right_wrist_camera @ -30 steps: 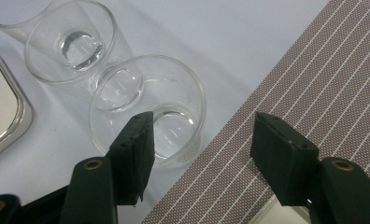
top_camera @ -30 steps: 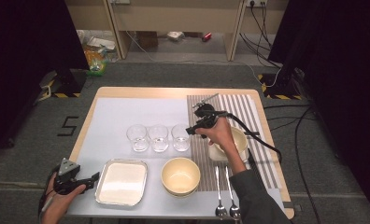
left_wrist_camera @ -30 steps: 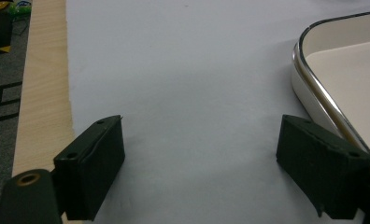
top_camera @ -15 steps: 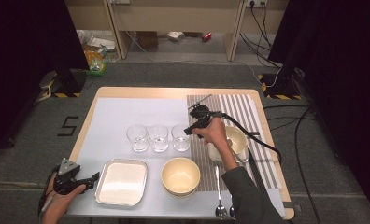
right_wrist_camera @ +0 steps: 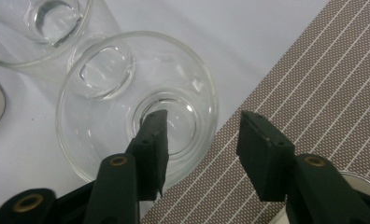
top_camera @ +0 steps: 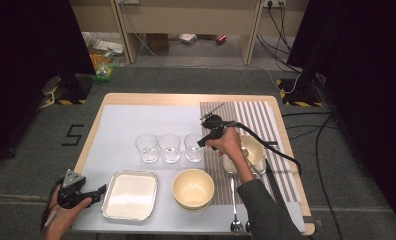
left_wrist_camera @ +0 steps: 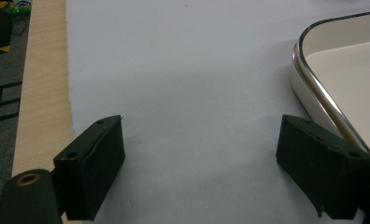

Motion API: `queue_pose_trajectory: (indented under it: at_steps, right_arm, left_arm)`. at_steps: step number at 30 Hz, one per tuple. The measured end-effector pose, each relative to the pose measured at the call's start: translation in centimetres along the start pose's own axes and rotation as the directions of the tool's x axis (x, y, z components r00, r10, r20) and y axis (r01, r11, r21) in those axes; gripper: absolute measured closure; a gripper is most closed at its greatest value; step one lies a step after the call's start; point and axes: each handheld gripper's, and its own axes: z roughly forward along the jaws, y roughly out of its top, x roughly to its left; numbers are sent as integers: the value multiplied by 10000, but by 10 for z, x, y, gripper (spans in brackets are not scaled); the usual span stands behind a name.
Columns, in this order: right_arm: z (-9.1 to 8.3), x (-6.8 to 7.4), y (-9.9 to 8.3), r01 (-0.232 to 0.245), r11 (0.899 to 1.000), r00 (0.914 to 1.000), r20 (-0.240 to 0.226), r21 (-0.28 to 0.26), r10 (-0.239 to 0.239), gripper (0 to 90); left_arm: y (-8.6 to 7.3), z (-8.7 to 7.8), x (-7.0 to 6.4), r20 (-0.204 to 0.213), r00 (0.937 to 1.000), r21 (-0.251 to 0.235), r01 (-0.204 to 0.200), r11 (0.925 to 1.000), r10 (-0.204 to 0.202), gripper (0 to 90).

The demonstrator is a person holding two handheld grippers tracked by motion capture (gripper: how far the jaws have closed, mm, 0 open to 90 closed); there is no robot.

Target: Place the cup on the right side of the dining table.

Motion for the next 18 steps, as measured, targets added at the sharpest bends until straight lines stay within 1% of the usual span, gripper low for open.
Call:
queue_pose_trajectory:
  at_steps: [2, 5, 6, 8, 9, 11, 12, 15, 16, 17, 18]
  right_arm:
    - [0, 1, -2, 16, 10000, 10000, -78, 25, -15, 591]
    - [1, 1, -5, 238, 9995, 9997, -94, 224, -236, 624]
    - [1, 1, -7, 241, 9992, 9997, -70, 316, -238, 630]
    - [3, 0, -9, 406, 9981, 9991, 53, 454, -409, 649]
    - [4, 1, -10, 351, 9978, 9994, 31, 560, -353, 661]
    - [6, 0, -11, 419, 9970, 9991, -29, 654, -418, 673]
    - [7, 0, -12, 294, 9972, 9996, -31, 693, -292, 685]
    - [13, -4, -13, 223, 9959, 9997, -81, 877, -217, 715]
    - [13, -6, -13, 190, 9959, 9997, -177, 888, -175, 723]
    - [14, -6, -13, 85, 9958, 9996, -259, 906, -61, 729]
    - [15, -6, -13, 134, 9957, 9996, -275, 916, -109, 735]
  left_arm:
    - [0, -1, 0, 33, 10000, 69, -13, 10000, 12, 145]
    - [0, 0, 0, 3, 10000, 4, 2, 10000, -2, 145]
    - [0, 0, 0, -3, 10000, -7, 3, 10000, -3, 145]
    - [0, -1, 0, 28, 10000, 67, -14, 10000, 14, 145]
    - [0, -1, 0, 29, 10000, 65, -13, 10000, 13, 145]
    - [0, 0, 0, 12, 10000, 31, -5, 10000, 5, 145]
    - [0, -1, 0, 32, 10000, 75, -13, 10000, 12, 145]
    - [0, 0, 0, 5, 10000, 42, -8, 10000, 8, 145]
    - [0, -1, 0, 31, 10000, 66, -7, 10000, 7, 145]
    - [0, 0, 0, -10, 10000, -19, 1, 10000, -1, 145]
    - [0, -1, 0, 24, 10000, 56, -10, 10000, 9, 145]
